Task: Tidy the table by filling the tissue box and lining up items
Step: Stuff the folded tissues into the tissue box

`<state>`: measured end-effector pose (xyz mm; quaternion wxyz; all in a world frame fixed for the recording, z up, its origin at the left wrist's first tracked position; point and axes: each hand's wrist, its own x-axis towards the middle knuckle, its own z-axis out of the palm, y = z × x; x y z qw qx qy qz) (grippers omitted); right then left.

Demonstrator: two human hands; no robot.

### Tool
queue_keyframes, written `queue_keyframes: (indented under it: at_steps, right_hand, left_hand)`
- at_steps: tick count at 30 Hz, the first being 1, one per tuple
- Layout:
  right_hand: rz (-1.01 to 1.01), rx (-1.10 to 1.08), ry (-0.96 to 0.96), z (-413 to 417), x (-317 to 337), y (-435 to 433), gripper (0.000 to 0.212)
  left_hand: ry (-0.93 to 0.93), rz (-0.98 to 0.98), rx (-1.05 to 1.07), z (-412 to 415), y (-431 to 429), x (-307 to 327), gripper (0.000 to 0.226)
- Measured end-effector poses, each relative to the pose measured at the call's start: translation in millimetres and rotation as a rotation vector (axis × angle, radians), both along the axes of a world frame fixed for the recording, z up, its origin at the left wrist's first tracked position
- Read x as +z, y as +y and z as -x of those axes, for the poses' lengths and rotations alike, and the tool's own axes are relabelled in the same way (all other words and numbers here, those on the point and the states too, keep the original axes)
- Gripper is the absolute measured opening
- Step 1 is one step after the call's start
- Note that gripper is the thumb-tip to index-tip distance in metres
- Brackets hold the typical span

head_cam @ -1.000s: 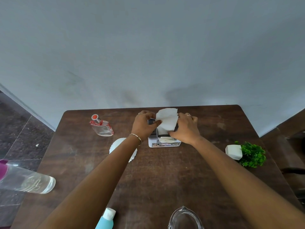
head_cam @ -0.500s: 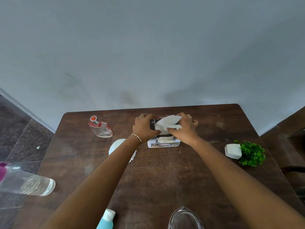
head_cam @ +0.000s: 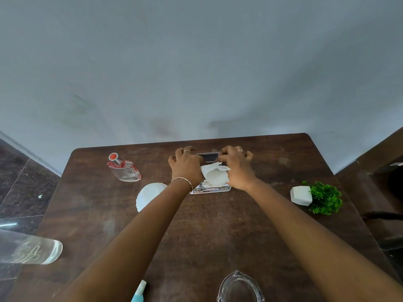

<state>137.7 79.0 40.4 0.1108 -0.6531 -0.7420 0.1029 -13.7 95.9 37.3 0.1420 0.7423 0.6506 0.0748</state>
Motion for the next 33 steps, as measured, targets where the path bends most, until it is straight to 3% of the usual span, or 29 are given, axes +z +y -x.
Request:
queue_keyframes:
  at_steps: [7,16,23,25,30,33]
  right_hand:
    - [0.033,0.015,-0.104,4,2,1,0.043]
    - [0.052,-0.024,-0.037,-3,5,10,0.042]
    - [0.064,-0.003,-0.034,-4,6,15,0.039]
    - [0.059,-0.007,-0.014,-4,5,13,0.037]
    - [0.008,-0.056,0.083,-4,1,10,0.059]
    - [-0.016,-0.102,0.157,-4,2,10,0.054]
  left_hand:
    - [-0.030,0.053,-0.039,10,4,2,0.027]
    - [-0.290,0.007,0.008,13,8,8,0.036]
    - [-0.341,0.110,0.025,14,18,14,0.033]
    - [-0.367,0.116,0.051,16,21,14,0.033]
    - [-0.371,0.124,0.076,21,22,12,0.034]
    - [-0.371,0.139,0.053,24,23,13,0.036]
